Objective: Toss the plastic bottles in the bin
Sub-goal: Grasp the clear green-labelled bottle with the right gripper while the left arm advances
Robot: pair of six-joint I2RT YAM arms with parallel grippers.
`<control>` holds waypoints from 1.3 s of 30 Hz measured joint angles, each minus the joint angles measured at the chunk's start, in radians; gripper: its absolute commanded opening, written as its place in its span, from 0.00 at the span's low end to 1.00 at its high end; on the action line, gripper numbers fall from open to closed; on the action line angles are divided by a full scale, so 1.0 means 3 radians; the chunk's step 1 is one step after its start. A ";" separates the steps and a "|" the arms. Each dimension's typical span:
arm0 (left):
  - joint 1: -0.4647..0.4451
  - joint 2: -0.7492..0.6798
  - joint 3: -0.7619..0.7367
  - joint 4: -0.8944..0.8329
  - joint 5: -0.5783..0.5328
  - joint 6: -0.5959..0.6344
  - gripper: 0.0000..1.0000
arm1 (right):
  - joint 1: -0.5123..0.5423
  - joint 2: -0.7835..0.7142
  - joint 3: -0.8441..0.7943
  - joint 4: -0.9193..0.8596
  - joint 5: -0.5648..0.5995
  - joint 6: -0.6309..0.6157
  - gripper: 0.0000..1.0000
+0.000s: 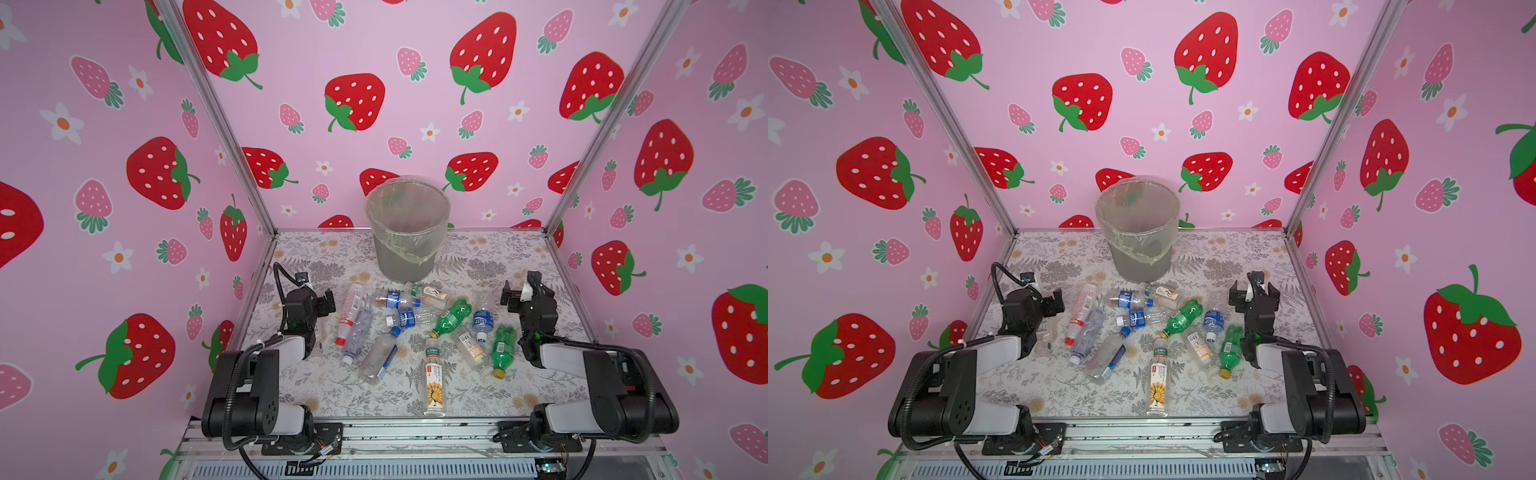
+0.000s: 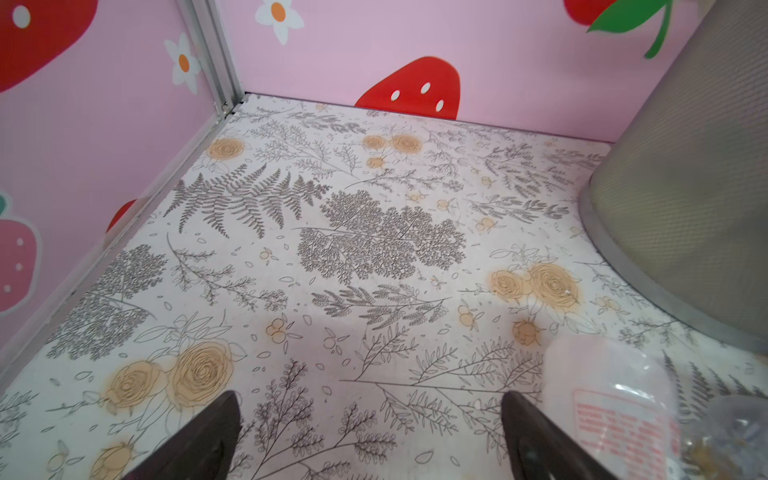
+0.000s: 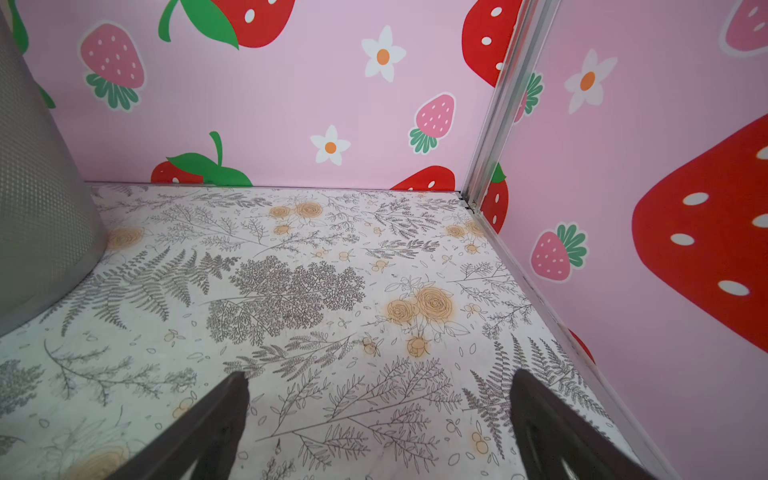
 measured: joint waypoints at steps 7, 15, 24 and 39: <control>-0.0249 -0.0568 0.0309 -0.0721 -0.0384 -0.0245 0.99 | 0.0352 -0.0219 0.0819 -0.1275 0.0224 0.0458 0.99; -0.0946 -0.0944 0.0769 -0.1581 -0.0732 -0.0412 0.99 | 0.1157 -0.0584 0.1222 -0.2855 0.0196 0.0970 0.99; -0.1403 -0.0879 0.1067 -0.2403 -0.0613 -0.0664 0.99 | 0.2274 -0.1019 0.1222 -0.4027 0.0188 0.1734 0.99; -0.1616 -0.1011 0.1091 -0.3015 -0.0562 -0.0936 0.99 | 0.3749 -0.0783 0.1219 -0.4602 0.0326 0.3094 0.99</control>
